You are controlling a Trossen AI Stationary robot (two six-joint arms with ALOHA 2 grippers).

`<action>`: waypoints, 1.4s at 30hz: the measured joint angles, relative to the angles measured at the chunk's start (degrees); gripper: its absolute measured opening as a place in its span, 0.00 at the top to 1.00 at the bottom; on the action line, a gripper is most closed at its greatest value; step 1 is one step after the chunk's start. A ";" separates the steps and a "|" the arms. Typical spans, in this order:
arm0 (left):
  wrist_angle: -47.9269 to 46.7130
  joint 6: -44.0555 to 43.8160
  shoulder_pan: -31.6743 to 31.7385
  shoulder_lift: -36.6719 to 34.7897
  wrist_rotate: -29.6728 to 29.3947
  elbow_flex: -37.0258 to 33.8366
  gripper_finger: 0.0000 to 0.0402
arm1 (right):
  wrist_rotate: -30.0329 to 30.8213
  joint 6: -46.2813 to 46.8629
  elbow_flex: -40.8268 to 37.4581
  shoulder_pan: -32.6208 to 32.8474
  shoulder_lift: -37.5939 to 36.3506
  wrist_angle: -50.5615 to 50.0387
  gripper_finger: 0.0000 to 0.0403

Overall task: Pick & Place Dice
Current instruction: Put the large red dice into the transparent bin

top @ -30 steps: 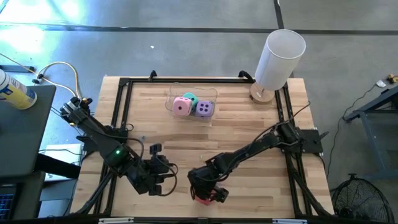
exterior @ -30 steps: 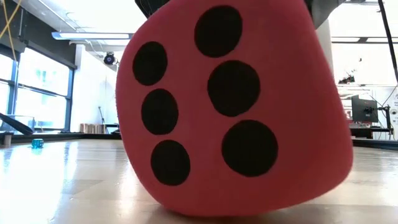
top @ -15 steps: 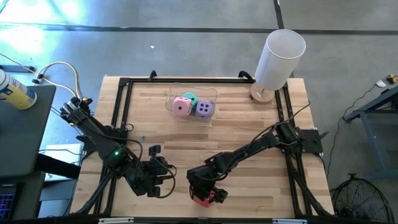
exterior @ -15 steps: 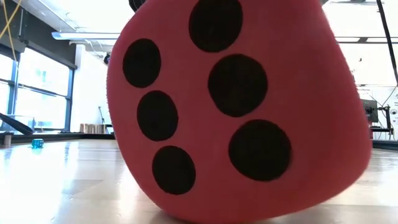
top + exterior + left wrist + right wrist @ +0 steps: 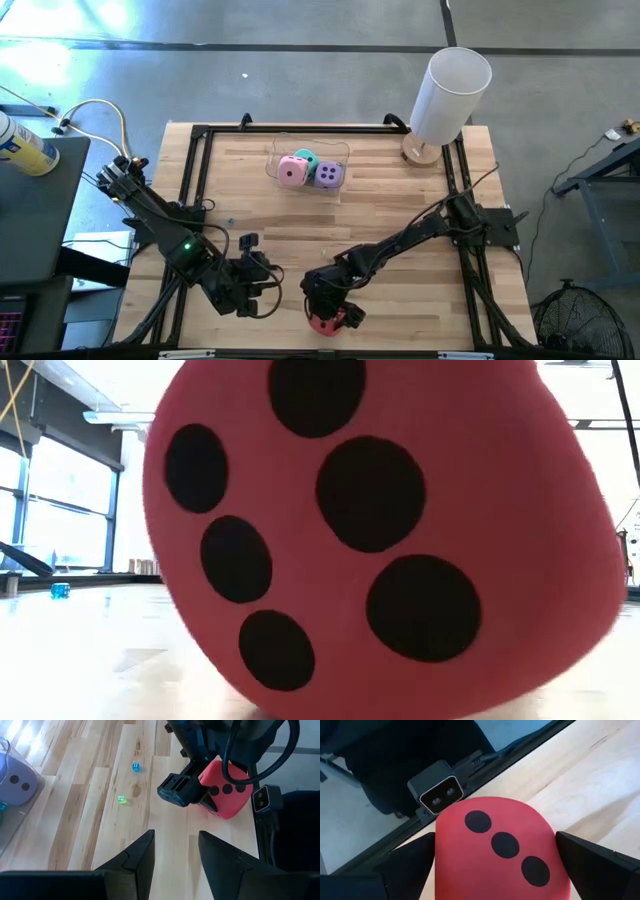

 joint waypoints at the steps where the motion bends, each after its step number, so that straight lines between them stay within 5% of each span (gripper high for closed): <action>1: 0.06 -0.01 0.00 0.00 0.00 0.00 0.64 | -0.54 0.36 -0.67 -0.18 -0.01 1.36 0.02; 16: 0.16 -0.23 0.00 0.00 0.13 -0.04 0.64 | -3.78 12.45 -24.59 -1.38 -7.72 40.14 0.02; 28: 0.78 -0.01 0.00 0.00 0.09 -0.04 0.64 | -7.69 19.32 -35.63 -3.23 -7.85 65.07 0.02; 34: 1.83 0.02 0.00 0.06 -0.99 -0.40 0.64 | -9.28 20.30 -36.67 -4.07 -7.85 67.95 0.02; 42: 16.13 3.63 0.02 6.58 -3.69 -5.65 0.64 | -9.79 20.15 -36.62 -4.35 -7.85 68.70 0.02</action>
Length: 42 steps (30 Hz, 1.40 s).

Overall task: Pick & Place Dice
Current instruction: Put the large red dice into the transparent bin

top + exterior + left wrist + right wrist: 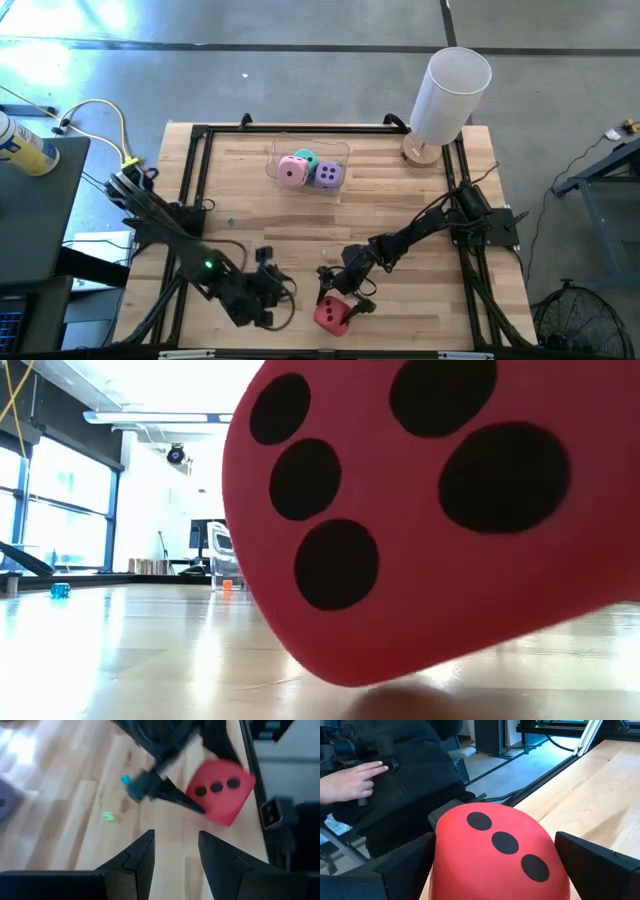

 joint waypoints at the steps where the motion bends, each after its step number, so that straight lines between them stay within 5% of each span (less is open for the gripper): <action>1: 1.30 0.69 0.00 1.36 0.54 -0.33 0.64 | 0.00 -0.02 0.01 0.00 0.00 0.12 0.02; 5: 7.14 2.71 0.00 7.11 3.89 -0.45 0.64 | 0.10 0.04 0.05 -0.04 -0.02 0.32 0.02; 10: 20.46 15.61 0.19 13.41 10.56 -0.45 0.64 | 0.26 0.27 0.08 -0.33 -0.03 0.73 0.02; 19: 33.10 33.55 -1.31 14.78 17.98 -0.43 0.64 | 0.16 1.84 -0.42 -0.78 -0.15 1.43 0.02; 42: 32.65 28.96 0.55 16.94 23.41 -0.40 0.64 | 5.73 5.68 -0.49 1.01 -0.24 2.99 0.02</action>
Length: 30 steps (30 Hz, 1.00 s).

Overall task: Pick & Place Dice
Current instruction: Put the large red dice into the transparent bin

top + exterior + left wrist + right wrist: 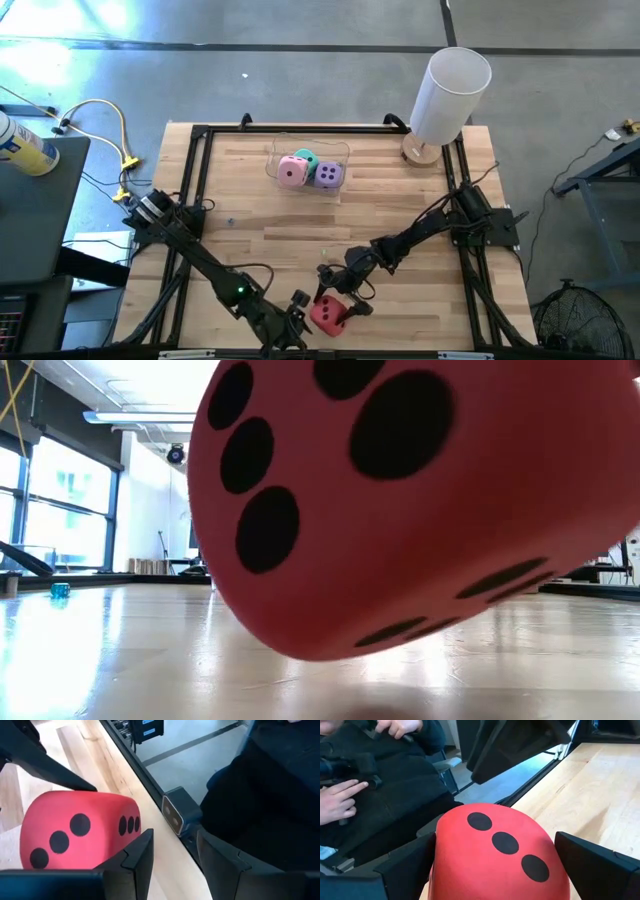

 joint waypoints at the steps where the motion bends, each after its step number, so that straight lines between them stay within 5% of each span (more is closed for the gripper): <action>1: -0.42 -0.03 -0.23 -0.28 -0.01 0.00 0.64 | 0.20 -0.02 0.00 0.16 0.00 -0.05 0.02; 14: -2.24 1.62 -4.43 -3.21 -5.05 0.00 0.64 | 2.16 -0.93 0.00 0.19 0.00 -0.13 0.03; 30: -3.14 1.33 -4.64 -3.26 -5.14 0.00 0.64 | 2.65 -1.18 0.02 0.19 -2.12 -3.51 0.34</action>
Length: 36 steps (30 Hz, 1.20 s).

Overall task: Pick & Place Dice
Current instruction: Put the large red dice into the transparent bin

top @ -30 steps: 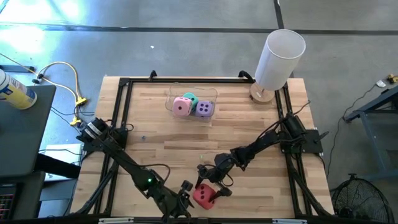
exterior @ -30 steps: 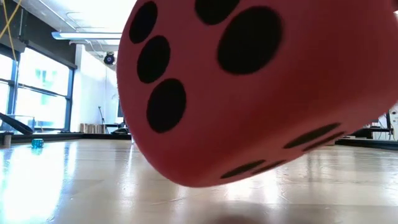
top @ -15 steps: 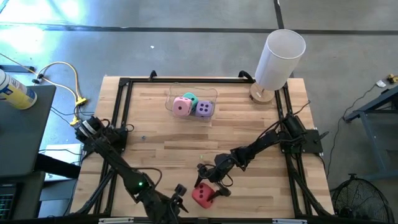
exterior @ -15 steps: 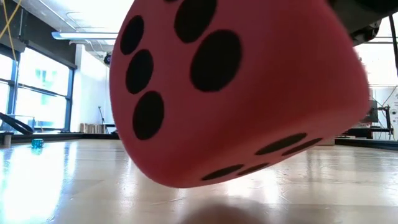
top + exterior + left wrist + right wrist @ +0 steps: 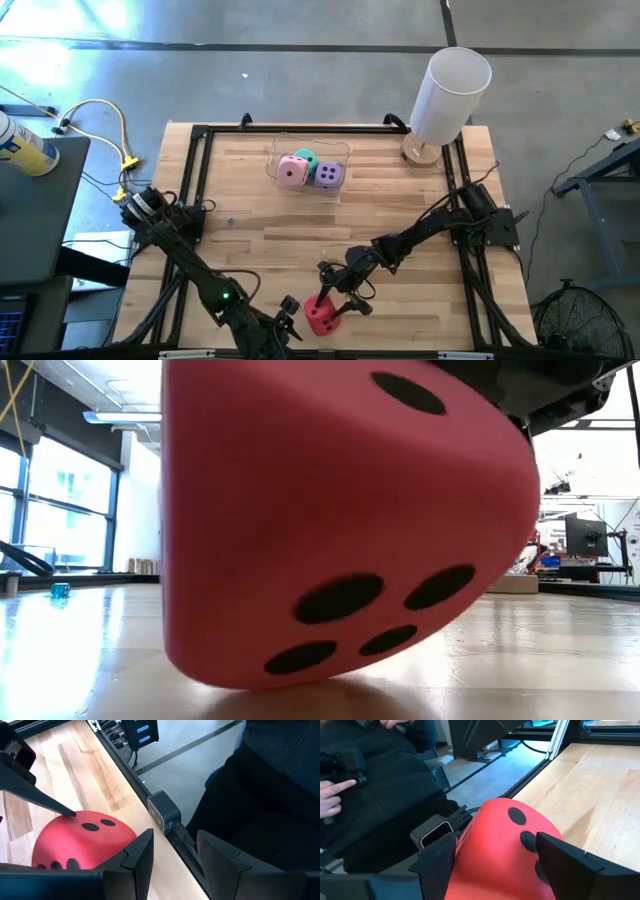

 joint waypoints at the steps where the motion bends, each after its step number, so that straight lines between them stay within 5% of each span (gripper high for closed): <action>1: 0.02 -0.02 0.00 0.00 0.00 0.00 0.64 | 0.05 -0.02 0.00 0.00 0.00 0.00 0.35; 10: 0.01 0.14 0.07 0.00 0.00 0.00 0.64 | 3.23 -1.77 0.09 1.17 -0.04 -0.92 0.40; 25: 0.00 0.04 0.07 0.00 0.02 0.00 0.64 | 2.66 -2.04 0.15 1.09 -0.51 -1.46 0.97; 36: -1.70 -0.78 -0.46 -1.95 -0.02 0.02 0.64 | 4.77 -3.03 0.09 1.90 -2.34 -4.53 1.00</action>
